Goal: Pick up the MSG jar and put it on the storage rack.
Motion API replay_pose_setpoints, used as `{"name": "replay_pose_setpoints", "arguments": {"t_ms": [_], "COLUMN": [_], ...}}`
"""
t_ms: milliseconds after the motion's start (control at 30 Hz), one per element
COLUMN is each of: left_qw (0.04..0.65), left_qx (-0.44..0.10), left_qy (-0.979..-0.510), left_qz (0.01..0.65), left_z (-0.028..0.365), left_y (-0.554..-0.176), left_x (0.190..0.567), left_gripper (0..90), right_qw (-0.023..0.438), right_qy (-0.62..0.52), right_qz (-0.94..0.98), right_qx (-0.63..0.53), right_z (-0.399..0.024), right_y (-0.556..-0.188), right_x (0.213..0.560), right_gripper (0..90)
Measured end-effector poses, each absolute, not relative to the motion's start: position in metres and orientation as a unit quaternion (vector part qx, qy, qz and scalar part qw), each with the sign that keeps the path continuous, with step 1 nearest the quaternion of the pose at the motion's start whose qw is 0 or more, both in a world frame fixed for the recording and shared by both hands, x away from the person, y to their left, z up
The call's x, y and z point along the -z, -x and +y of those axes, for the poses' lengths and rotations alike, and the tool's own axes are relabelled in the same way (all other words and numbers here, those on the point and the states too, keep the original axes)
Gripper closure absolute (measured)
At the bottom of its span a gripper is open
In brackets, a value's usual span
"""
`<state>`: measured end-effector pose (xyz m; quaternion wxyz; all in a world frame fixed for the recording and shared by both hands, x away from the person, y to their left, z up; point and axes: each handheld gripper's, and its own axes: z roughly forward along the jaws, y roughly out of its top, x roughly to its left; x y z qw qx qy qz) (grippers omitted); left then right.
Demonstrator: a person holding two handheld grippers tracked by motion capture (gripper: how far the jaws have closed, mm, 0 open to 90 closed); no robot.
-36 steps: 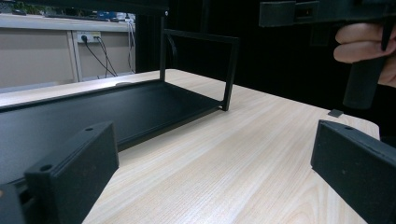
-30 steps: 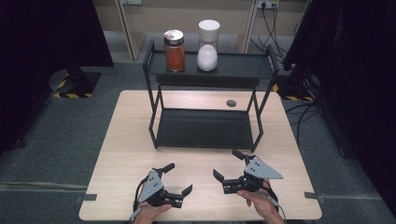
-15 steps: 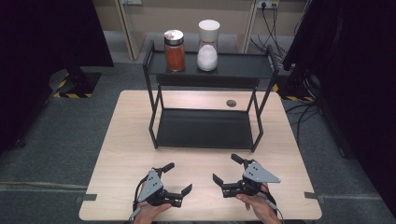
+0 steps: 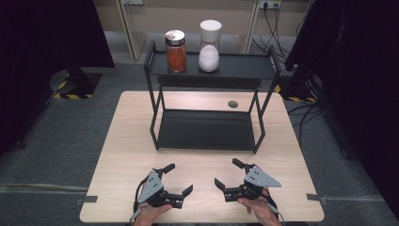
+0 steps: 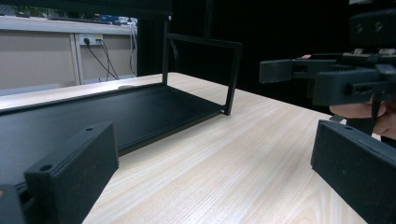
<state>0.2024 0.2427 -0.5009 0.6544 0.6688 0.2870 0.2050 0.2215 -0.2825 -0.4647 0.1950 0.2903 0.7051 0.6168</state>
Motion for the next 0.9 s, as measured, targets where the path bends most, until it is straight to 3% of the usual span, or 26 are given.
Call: {"name": "replay_pose_setpoints", "arguments": {"t_ms": [900], "left_qw": [0.655], "left_qx": [-0.211], "left_qy": [-0.668], "left_qz": [0.282], "left_z": [0.2434], "left_y": [-0.1997], "left_x": [0.5005], "left_gripper": [0.3], "right_qw": [0.194], "right_qy": [-0.3], "right_qz": [0.705], "right_qx": [-0.612], "right_z": [-0.2841], "right_y": [-0.2243], "right_x": [0.4676], "right_gripper": [0.5]}}
